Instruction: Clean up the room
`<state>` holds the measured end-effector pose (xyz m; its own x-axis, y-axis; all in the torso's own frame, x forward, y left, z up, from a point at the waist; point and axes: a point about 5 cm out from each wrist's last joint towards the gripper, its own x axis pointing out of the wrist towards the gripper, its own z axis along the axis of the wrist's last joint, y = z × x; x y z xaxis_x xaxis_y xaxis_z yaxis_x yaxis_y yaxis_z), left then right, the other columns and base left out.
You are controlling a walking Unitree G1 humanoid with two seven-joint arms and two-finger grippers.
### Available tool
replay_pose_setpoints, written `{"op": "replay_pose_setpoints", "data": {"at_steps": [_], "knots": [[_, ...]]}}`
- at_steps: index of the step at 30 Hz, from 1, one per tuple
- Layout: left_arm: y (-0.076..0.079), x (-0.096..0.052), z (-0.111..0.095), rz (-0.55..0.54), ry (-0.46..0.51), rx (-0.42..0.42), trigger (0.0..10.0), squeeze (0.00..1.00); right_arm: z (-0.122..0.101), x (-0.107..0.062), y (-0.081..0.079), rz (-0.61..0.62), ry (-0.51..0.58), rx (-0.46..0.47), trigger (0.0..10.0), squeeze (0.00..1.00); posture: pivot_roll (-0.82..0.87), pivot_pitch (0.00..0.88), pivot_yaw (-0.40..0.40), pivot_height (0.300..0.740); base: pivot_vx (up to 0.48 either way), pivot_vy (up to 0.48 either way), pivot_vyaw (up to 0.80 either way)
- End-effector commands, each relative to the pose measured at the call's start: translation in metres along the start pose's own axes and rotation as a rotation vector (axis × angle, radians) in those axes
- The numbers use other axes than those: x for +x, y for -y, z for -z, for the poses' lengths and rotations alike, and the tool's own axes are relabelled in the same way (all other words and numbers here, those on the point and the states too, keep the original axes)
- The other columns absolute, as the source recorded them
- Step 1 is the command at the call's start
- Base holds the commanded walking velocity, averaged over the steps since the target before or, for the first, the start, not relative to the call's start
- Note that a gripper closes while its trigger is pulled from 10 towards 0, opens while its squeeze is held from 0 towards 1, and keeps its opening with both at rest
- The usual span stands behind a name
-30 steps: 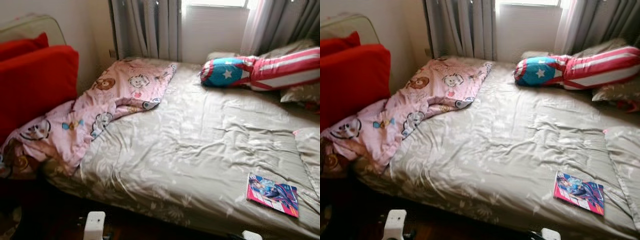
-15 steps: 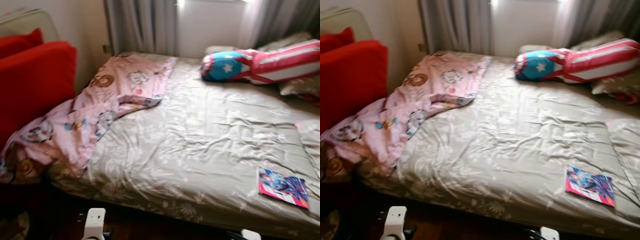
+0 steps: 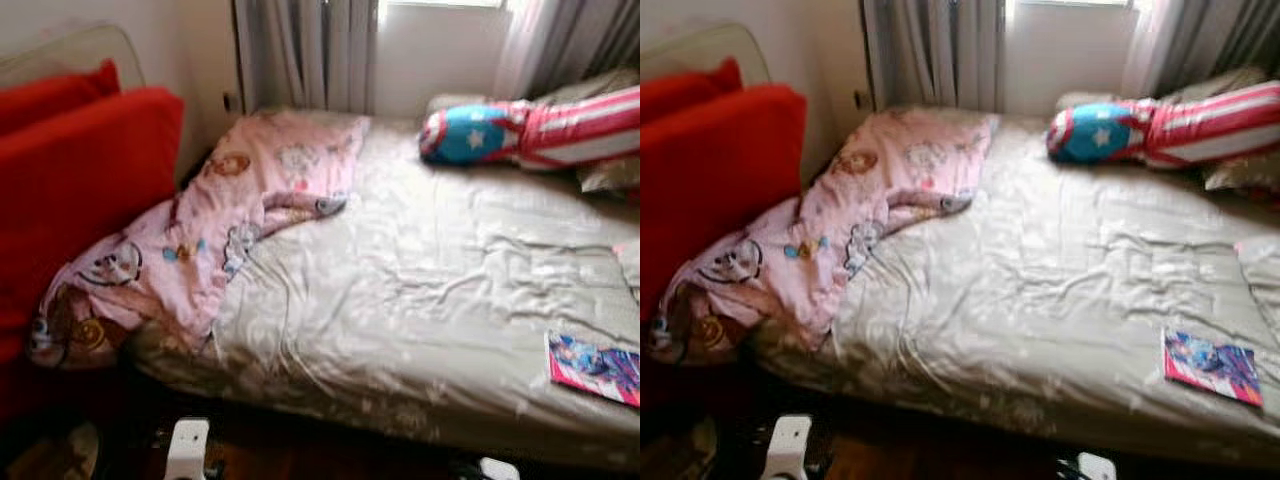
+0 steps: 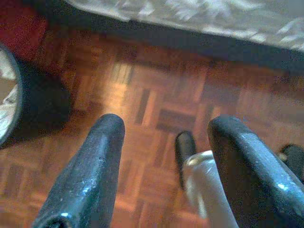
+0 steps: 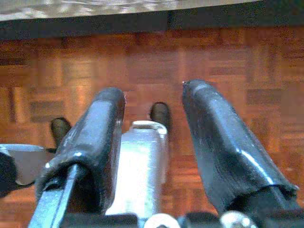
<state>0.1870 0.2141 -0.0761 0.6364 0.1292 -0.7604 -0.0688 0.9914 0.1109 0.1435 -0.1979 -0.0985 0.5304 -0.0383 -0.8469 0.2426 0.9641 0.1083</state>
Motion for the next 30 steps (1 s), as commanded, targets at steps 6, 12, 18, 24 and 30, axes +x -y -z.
{"op": "replay_pose_setpoints", "data": {"at_steps": [6,12,18,24,30], "knots": [[0.0013,0.0005,-0.0014,0.001,0.001,0.004,10.0,0.0,0.001,-0.0012,0.0056,0.016,0.001,-0.004,10.0,0.0,0.0,0.0,-0.014,0.74,0.0,0.33,0.0],[-0.0001,0.0002,-0.0004,0.0,-0.001,0.005,10.0,0.0,0.0012,-0.0011,0.0051,0.014,0.0,-0.003,10.0,0.0,0.0,0.0,-0.012,0.74,0.0,0.333,0.0],[-0.001,-0.0001,0.0003,-0.002,-0.003,0.005,10.0,0.0,0.0013,-0.0012,0.0051,0.014,0.0,-0.002,10.0,0.0,0.0,0.0,-0.014,0.74,0.0,0.331,0.0],[-0.0003,0.0001,0.0001,0.0,-0.003,0.005,10.0,0.0,0.0012,-0.0012,0.0054,0.015,0.0,-0.003,10.0,0.0,0.0,0.0,-0.015,0.74,0.0,0.332,0.0],[0.0007,0.0003,-0.0005,0.002,-0.003,0.005,10.0,0.0,0.001,-0.0012,0.0056,0.015,0.001,-0.003,10.0,0.0,0.0,0.0,-0.012,0.74,0.0,0.331,0.0]]}}
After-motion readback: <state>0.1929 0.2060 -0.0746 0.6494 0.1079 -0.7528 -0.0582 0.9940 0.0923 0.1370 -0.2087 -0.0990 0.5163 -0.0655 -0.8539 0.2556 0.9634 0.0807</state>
